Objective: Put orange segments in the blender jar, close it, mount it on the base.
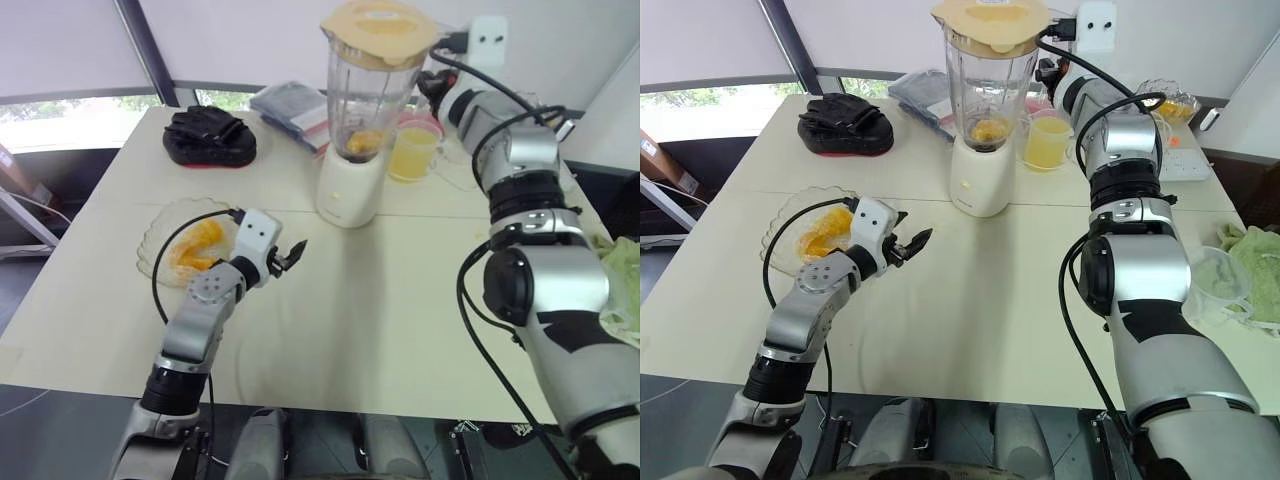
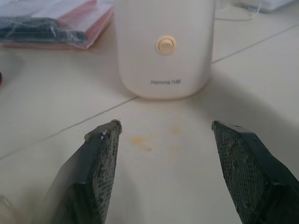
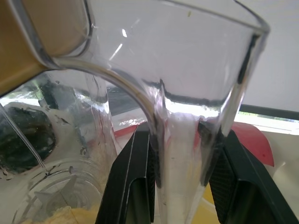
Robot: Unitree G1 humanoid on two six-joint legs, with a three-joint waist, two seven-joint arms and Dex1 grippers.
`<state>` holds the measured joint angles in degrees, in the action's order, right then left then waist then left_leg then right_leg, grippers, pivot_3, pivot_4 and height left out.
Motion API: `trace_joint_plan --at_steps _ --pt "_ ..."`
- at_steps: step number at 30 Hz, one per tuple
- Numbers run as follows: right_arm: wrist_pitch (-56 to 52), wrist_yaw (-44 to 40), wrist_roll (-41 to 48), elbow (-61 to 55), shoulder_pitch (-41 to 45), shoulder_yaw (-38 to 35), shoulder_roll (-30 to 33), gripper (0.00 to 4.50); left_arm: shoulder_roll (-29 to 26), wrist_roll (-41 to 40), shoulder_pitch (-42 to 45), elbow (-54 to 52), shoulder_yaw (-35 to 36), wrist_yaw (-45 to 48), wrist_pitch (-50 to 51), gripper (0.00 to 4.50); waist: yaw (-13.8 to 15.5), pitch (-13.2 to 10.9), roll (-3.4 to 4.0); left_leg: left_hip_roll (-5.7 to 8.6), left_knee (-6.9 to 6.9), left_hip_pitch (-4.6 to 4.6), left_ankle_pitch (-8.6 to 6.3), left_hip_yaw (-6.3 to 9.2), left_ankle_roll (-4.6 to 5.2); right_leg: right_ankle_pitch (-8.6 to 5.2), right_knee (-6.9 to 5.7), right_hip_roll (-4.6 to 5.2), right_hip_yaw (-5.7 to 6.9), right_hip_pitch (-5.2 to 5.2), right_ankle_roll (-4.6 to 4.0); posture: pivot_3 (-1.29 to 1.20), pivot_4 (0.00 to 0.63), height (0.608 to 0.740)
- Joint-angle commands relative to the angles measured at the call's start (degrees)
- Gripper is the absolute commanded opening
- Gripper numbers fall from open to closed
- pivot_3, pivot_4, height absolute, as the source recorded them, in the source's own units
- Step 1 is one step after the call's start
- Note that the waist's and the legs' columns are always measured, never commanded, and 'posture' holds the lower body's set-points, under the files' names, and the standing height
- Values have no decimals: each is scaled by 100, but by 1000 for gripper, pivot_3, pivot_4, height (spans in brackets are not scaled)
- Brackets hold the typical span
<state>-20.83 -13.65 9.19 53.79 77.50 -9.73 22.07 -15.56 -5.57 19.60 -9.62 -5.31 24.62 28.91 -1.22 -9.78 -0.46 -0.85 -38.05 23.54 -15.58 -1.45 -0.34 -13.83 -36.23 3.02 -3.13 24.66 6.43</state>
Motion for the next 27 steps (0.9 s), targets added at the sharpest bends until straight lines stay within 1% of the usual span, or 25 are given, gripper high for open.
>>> trace_joint_plan --at_steps 1,5,13,21,27 --pt "-68 -24 9 -226 145 -47 84 947 3 -44 144 -77 49 -7 -136 3257 0 0 0 0 0 0 1 -1 -1 1 0 1 0 0 -1 0 150 740" --pt "-280 -57 22 -387 28 -29 53 947 128 -130 170 -48 130 -76 -235 3257 4 0 0 0 0 0 2 0 -3 2 1 1 0 0 -3 0 150 740" --pt "-467 -63 16 -580 -174 -3 8 947 567 -862 218 -214 670 -73 -587 3257 10 0 0 -2 8 1 2 1 -3 2 6 1 3 1 -3 0 150 740" --pt "-464 -38 -11 -368 -279 -1 -43 947 536 -999 124 -336 615 -58 -629 3257 6 0 0 1 8 0 2 1 -4 2 6 -1 3 0 -3 0 150 740" --pt "-314 -47 -62 223 -150 -26 -10 947 520 -930 145 -259 523 -100 -701 3257 0 1 -1 2 7 -3 2 -1 -4 2 6 -6 3 -4 -3 0 150 740"
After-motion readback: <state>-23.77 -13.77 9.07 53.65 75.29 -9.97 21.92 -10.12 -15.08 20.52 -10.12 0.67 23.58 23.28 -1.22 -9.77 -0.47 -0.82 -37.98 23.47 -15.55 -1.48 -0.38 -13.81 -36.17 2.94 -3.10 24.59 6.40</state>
